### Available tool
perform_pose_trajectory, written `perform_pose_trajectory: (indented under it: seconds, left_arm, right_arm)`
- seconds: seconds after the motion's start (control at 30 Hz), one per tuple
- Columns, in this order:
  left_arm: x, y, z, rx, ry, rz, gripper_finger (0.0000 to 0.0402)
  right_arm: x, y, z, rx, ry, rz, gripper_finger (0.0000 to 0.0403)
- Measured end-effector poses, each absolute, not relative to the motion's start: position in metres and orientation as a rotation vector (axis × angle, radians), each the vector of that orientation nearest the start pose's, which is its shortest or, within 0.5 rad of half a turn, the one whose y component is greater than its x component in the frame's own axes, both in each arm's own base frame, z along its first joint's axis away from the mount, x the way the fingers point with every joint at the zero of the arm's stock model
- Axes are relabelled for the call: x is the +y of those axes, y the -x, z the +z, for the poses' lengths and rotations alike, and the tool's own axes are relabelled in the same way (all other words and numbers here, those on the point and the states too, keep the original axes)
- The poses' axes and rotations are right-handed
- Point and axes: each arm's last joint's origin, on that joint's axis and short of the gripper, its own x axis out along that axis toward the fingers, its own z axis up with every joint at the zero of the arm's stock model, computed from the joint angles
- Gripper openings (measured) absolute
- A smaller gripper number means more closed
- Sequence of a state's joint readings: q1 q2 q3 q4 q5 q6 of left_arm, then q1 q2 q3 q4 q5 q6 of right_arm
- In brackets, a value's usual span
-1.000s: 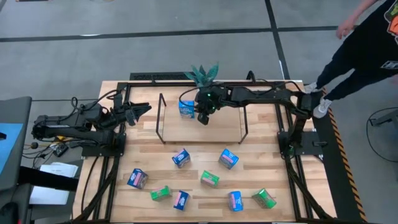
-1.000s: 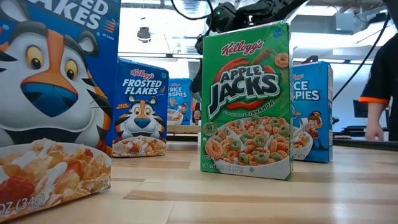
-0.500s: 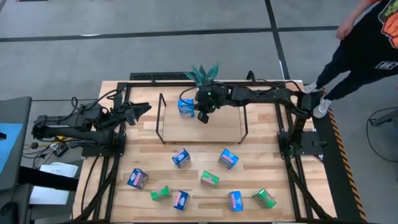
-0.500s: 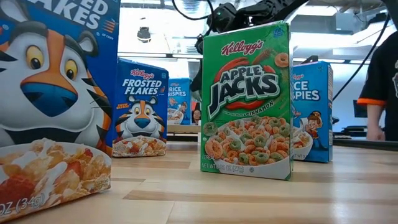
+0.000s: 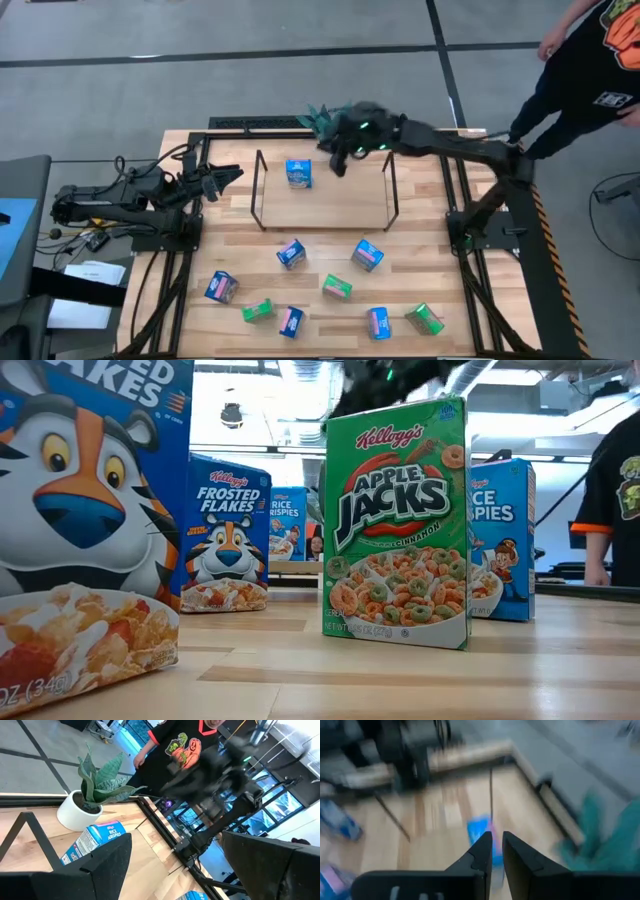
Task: Stack cereal on shelf
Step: Put the top light blue cereal box on the shelf aligned with the other light blue cereal box
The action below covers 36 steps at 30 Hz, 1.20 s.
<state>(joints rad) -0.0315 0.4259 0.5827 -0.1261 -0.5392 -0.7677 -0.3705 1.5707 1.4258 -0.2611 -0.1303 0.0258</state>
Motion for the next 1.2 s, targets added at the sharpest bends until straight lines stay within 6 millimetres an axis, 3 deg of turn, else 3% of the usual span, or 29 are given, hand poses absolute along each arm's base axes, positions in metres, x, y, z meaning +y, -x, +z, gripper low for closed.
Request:
perform_pose_trajectory:
  seconds: [0.1, 0.2, 0.4, 0.63, 0.77, 0.87, 0.93, 1.07, 1.2]
  left_arm:
    - [0.012, -0.105, 0.313, -0.223, 0.757, 0.472, 0.0300]
    - [0.012, -0.105, 0.312, -0.216, 0.746, 0.489, 0.0300]
    - [0.012, -0.105, 0.311, -0.211, 0.745, 0.513, 0.0300]
    - [0.013, -0.105, 0.311, -0.216, 0.746, 0.526, 0.0300]
    - [0.013, -0.104, 0.311, -0.219, 0.749, 0.529, 0.0300]
    - [0.013, -0.104, 0.310, -0.219, 0.749, 0.530, 0.0300]
    - [0.013, -0.104, 0.311, -0.219, 0.749, 0.531, 0.0300]
    - [0.013, -0.104, 0.310, -0.222, 0.751, 0.535, 0.0300]
    - [0.013, -0.104, 0.311, -0.223, 0.754, 0.534, 0.0300]
  right_arm:
    - [-0.129, -0.309, 0.383, 0.304, -0.103, -0.277, 0.0069]
    - [-0.134, -0.285, 0.401, 0.275, -0.068, -0.366, 0.0069]
    - [-0.147, -0.250, 0.418, 0.271, 0.001, -0.557, 0.0069]
    - [-0.170, -0.248, 0.398, 0.417, 0.034, -0.626, 0.0064]
    - [-0.169, -0.259, 0.391, 0.410, 0.023, -0.414, 0.0058]
    - [-0.162, -0.266, 0.394, 0.335, 0.030, -0.202, 0.0053]
    - [-0.159, -0.268, 0.399, 0.290, 0.047, -0.153, 0.0049]
    - [-0.159, -0.258, 0.410, 0.260, 0.084, -0.276, 0.0038]
    - [-0.165, -0.244, 0.408, 0.351, 0.074, -0.464, 0.0021]
